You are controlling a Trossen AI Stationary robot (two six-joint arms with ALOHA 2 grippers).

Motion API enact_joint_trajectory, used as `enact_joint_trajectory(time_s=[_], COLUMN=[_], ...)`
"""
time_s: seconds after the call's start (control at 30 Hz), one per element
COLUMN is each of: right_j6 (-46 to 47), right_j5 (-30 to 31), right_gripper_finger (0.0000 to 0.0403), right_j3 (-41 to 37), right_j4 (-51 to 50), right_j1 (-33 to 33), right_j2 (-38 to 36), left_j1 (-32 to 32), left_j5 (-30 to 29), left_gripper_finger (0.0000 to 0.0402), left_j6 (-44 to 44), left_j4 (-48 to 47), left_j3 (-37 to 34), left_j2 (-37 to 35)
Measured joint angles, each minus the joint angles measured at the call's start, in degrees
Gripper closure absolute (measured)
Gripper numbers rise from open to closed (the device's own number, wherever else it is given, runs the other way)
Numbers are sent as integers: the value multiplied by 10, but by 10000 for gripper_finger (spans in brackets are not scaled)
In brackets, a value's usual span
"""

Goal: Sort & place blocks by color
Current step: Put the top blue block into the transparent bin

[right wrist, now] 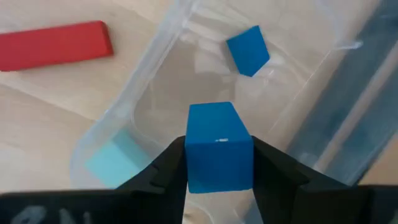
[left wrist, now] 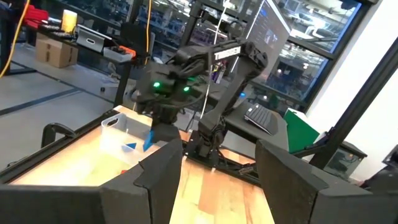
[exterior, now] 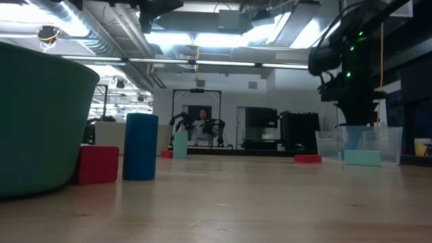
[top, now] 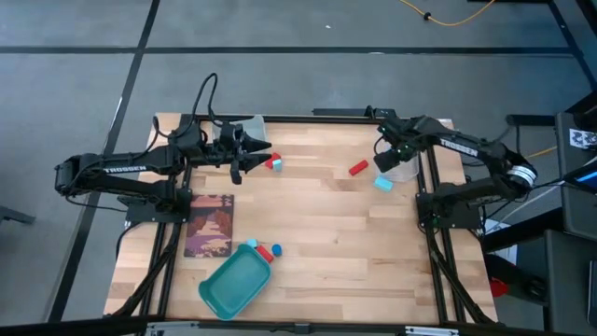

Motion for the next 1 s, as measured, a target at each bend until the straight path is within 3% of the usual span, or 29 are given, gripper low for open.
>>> enact_joint_trajectory(time_s=[0.2, 0.43, 0.7, 1.0], right_j6=[-54, -40, -25, -26], right_j5=[2, 14, 62, 62], right_gripper_finger=[260, 260, 260, 255], right_j3=[0, 0, -5, -10], right_j4=[40, 117, 141, 160], right_j1=[-30, -40, -40, -40], right_j2=[48, 68, 97, 99], left_j1=[0, 0, 0, 0], left_j5=[-3, -29, -30, -44], left_gripper_finger=[205, 205, 205, 205], left_j6=[2, 2, 2, 2], left_j4=[0, 0, 0, 0], left_j3=[0, 0, 0, 0], left_j2=[0, 0, 0, 0])
